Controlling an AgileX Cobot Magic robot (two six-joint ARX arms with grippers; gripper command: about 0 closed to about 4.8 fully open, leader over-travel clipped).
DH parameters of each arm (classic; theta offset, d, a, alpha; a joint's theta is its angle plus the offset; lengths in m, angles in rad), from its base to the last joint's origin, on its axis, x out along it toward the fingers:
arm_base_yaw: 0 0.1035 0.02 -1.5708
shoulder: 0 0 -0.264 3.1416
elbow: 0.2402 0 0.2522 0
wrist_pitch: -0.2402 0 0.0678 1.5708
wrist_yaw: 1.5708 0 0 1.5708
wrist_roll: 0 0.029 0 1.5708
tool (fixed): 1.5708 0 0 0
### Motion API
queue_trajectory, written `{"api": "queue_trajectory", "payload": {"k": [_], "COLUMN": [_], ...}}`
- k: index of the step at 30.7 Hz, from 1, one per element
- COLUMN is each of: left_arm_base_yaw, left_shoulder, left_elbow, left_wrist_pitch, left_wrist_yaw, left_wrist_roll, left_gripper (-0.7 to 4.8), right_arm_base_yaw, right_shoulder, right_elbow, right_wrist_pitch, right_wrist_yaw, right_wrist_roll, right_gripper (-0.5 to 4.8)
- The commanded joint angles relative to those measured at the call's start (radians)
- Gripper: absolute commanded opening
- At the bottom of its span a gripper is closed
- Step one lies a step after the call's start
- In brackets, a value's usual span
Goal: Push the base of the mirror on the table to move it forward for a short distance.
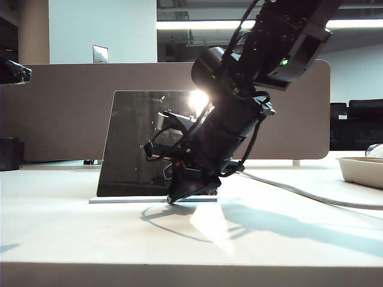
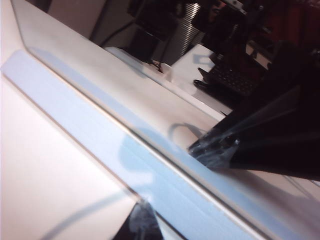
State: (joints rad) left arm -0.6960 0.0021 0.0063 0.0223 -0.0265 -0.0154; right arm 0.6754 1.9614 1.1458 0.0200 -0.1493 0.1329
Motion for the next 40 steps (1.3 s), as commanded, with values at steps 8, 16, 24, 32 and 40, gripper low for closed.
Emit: {"api": "queue_trajectory", "payload": {"k": [8,16,24,32,40], "left_arm_base_yaw": [0.151,0.151,0.150,0.150,0.150], "left_shoulder": [0.000,0.000,0.000,0.000,0.000], "left_elbow": [0.001,0.001,0.001,0.001,0.001], "left_wrist_pitch": [0.010,0.009,0.009,0.009,0.009], "left_wrist_yaw": [0.004,0.004,0.005,0.005,0.005], "left_wrist_roll": [0.004,0.004,0.004,0.004,0.004], "left_gripper": [-0.01,-0.01,-0.01,-0.01,-0.01], "right_arm_base_yaw": [-0.018,-0.040,-0.084,-0.097,-0.093], "right_shoulder": [0.128,0.220,0.232,0.232,0.219], "right_elbow": [0.158,0.275,0.297,0.297,0.297], "right_wrist_pitch": [-0.077,-0.091,-0.077,-0.038,-0.066], "right_wrist_yaw": [0.020,0.021,0.027,0.047,0.012], "right_wrist_roll": [-0.010,-0.011,-0.027,-0.029,-0.029], "right_gripper": [-0.06,-0.06,-0.06,-0.06,-0.06]}}
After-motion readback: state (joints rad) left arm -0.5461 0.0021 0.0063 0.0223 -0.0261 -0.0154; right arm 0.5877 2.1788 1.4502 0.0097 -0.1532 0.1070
